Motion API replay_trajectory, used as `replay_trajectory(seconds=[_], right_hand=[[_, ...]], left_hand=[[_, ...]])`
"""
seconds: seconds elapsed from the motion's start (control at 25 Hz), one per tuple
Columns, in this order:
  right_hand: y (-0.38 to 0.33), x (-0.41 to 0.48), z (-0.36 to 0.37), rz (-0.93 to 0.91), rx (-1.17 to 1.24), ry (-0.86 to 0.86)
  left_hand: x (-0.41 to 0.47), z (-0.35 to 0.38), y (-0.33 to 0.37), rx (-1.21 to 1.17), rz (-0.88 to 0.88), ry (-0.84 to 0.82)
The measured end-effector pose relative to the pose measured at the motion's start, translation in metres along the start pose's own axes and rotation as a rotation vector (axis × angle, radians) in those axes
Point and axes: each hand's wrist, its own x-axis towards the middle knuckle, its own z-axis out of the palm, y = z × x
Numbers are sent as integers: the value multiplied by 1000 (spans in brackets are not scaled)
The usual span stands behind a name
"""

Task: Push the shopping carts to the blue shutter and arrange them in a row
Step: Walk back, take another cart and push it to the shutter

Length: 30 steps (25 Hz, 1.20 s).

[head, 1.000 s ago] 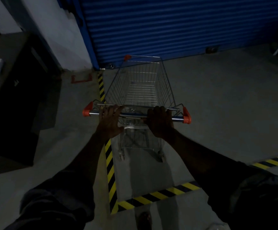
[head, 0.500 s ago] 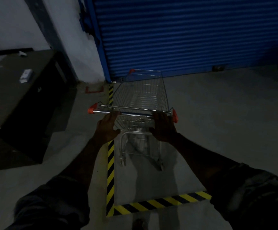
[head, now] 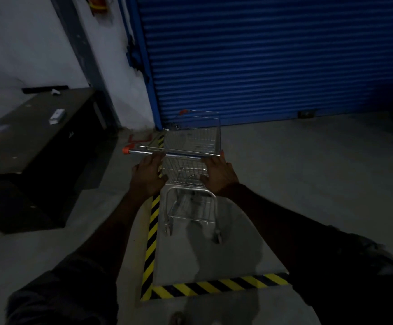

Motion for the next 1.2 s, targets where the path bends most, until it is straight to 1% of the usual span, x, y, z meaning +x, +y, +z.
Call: replay_trajectory(seconds=[0.2,0.36,0.44,0.64,0.72,0.8,0.88,1.0,1.12,1.2], right_hand=[[-34,-32,-3,-84,150,102],[-80,-64,5,-168,276,81],[-105,-82,13,-228,290,59],[-171,-126,32,-318,382,-22],[-195,-146,35,-353,418,-36],[-215,-164,37,-417,451,-41],[-232,-180,39,-490,471,-38],[-258,-200,38,-652,438,-24],[-272,-225,34,-788,391,20],[-278,-246,29,-885,389,21]], left_hand=[[-62,-28,11,-19,-74,64],[-114,-45,-9,-31,-155,121],[-149,-57,-18,-44,-196,161],[-246,-92,-34,17,-285,282],[-285,-103,-36,72,-306,296],[-318,-113,-31,145,-376,279],[-350,-122,-22,268,-387,290],[-395,-136,-6,480,-400,316],[-436,-145,20,593,-528,312],[-465,-149,44,559,-674,332]])
